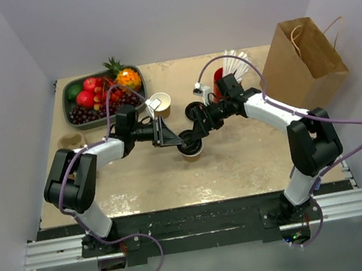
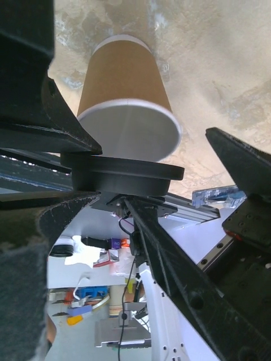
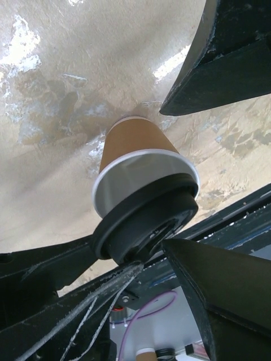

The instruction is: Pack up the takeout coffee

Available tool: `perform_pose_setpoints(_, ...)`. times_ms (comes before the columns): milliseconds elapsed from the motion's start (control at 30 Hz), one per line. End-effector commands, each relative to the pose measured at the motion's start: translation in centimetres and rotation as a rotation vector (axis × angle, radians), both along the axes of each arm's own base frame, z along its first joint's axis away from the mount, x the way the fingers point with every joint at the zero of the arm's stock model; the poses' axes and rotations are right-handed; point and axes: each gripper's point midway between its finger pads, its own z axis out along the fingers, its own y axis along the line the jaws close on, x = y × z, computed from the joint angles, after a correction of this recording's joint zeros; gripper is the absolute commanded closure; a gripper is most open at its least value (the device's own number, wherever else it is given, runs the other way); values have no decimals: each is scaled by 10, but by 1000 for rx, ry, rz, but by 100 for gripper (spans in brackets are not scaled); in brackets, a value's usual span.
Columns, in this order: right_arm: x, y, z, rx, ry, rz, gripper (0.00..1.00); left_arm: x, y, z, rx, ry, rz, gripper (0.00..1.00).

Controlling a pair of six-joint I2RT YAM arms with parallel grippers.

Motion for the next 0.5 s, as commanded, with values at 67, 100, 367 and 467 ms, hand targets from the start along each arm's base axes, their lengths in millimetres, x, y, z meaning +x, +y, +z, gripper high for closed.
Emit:
perform_pose_setpoints(67,2,5,0,5,4,-5,8,12,-6,4,16,-40,6,74)
perform_pose_setpoints(100,2,5,-1,3,3,-5,9,13,-5,3,23,-40,7,69)
perform_pose_setpoints(367,3,2,-8,-27,12,-7,10,20,-7,5,49,-79,17,48)
perform_pose_setpoints(467,3,1,-10,-30,21,-6,11,21,-7,5,59,-92,20,44)
